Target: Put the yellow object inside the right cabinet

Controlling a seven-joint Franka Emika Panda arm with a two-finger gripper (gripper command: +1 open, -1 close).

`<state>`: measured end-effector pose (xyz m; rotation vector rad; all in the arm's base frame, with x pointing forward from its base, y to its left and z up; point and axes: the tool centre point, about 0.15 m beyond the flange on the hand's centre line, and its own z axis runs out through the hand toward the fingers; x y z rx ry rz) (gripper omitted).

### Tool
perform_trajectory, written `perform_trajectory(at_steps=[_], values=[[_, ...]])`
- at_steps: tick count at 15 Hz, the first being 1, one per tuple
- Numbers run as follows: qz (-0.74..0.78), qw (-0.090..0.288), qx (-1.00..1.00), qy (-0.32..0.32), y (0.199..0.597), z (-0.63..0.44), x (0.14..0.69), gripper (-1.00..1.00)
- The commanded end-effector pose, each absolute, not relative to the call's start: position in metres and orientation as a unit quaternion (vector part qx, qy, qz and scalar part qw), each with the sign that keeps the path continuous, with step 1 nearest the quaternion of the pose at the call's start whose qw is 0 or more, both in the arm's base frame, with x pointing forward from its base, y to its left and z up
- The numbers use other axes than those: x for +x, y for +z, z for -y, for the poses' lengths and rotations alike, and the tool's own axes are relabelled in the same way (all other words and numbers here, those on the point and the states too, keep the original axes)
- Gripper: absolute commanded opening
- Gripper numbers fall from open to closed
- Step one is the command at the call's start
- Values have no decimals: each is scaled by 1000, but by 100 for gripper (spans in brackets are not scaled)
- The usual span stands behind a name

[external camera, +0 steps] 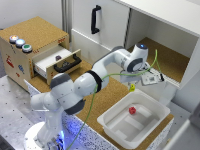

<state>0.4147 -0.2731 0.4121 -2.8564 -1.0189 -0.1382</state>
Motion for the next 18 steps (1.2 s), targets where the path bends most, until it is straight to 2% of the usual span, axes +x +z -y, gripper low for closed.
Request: perform_trajectory(at_steps=[1,2,3,4,7,8,10,12,14,16,18], values=[[209,64,-962,-162,462,257,365,-100],[196,74,-963,-166,471,254,364,-100],[189,60,-968,-157,478,251,363,-100],[172,66,-972,-142,484,249,363,-100],[140,31,-984,-105,513,243,371,-100],[140,-2,-987,-77,522,241,376,-100],[130,-13,-989,-64,533,235,388,-100],[135,-21,-987,-82,543,225,410,-100],[138,13,-985,-99,543,220,435,-100],[155,30,-981,-110,537,223,459,-100],[164,12,-981,-103,519,232,487,-100]])
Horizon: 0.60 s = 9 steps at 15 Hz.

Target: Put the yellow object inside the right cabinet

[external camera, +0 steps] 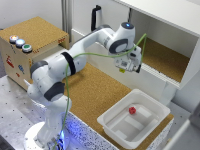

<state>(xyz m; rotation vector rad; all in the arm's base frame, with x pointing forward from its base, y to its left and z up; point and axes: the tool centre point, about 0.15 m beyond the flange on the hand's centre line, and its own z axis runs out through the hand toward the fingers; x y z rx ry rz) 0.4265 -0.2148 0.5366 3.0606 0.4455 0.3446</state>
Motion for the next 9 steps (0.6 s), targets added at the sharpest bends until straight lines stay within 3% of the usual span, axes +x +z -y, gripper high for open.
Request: perform_trajectory(at_steps=[1,5,9], values=[[-161,13,982,102,514,237,498,-100],[-118,15,984,130,521,267,501,-100],[-117,-13,978,172,513,278,526,-100]])
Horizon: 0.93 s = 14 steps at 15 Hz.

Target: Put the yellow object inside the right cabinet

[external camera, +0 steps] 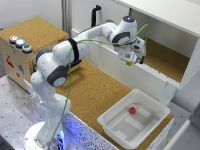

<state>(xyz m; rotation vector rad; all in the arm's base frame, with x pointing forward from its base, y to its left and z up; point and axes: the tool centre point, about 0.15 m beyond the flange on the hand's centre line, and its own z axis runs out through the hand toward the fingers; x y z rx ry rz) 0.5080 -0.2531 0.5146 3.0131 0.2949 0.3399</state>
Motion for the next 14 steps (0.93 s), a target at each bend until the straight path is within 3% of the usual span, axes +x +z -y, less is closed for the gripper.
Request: perform_trajectory(at_steps=[1,4,8,14], values=[[-118,-14,975,186,514,276,530,-100],[-138,-10,967,214,511,272,541,-100],[-109,67,969,213,504,265,559,-100],[-35,83,967,240,498,245,608,-100]])
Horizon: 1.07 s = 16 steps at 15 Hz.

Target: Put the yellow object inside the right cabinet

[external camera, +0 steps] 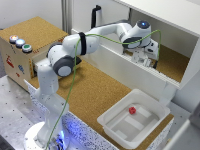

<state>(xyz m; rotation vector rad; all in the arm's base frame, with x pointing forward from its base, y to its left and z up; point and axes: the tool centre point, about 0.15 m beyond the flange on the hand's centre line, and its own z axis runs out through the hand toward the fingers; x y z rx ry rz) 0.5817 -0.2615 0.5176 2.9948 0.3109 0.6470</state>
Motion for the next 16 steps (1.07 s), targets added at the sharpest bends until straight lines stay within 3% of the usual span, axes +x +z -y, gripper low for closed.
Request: perform_trajectory(at_steps=[1,16], values=[[-16,82,968,238,495,246,612,-100],[-2,31,956,291,462,244,687,-100]])
